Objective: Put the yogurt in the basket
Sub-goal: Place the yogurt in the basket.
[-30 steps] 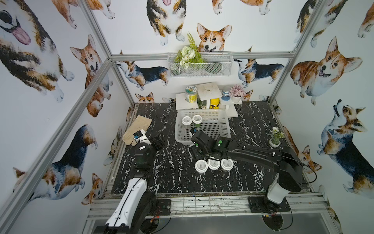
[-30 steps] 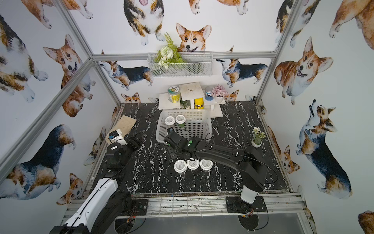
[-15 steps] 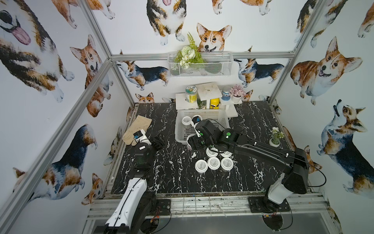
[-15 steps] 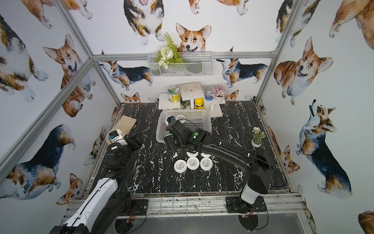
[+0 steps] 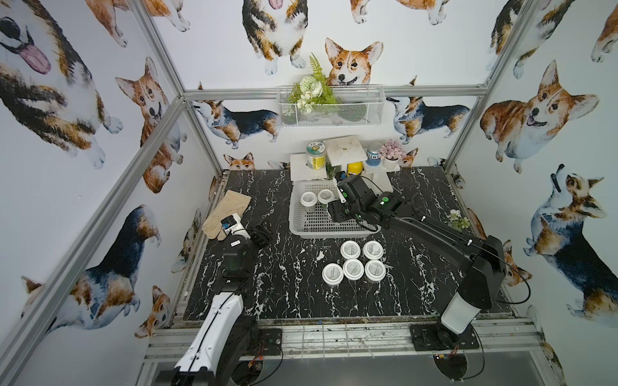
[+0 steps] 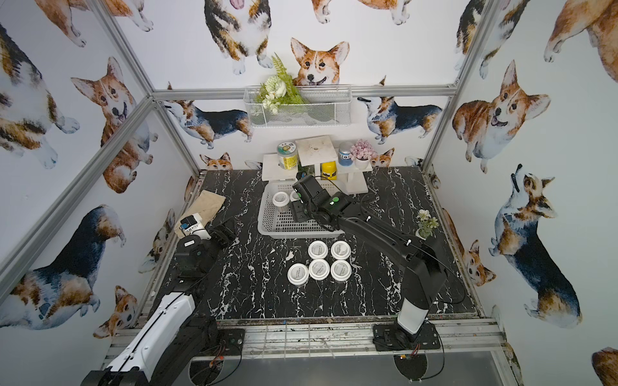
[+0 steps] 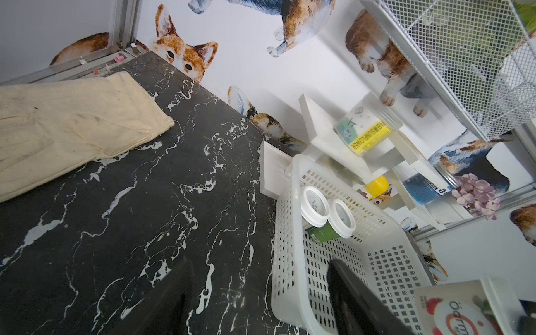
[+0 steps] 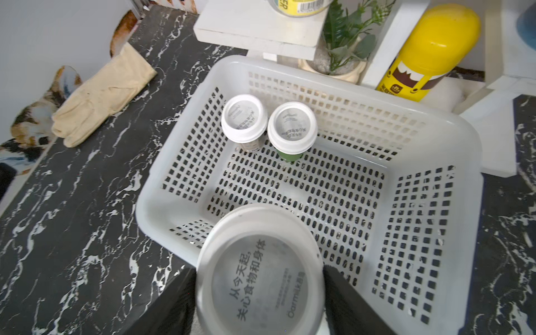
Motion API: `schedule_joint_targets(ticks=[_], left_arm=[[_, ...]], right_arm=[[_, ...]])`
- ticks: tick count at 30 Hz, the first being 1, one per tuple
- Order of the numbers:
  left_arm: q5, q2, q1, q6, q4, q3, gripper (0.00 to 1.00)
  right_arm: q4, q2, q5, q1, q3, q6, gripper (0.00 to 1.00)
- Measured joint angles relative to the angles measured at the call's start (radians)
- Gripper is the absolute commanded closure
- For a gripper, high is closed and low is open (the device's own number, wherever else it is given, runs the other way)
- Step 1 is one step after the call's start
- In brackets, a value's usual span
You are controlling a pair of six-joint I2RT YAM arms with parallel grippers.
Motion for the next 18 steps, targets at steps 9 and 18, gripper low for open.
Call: schedule_joint_targets(ticks=[9, 18], left_arm=[[0.003, 0.014, 0.0, 0.0, 0.0, 0.0, 0.22], [0.006, 0.02, 0.0, 0.001, 0.0, 0.0, 0.22]], right_arm=[[0.048, 0.08, 0.014, -0.104, -0.001, -0.053, 0.28], [0.124, 0.194, -0.002, -0.198, 0.047, -0.098, 0.28]])
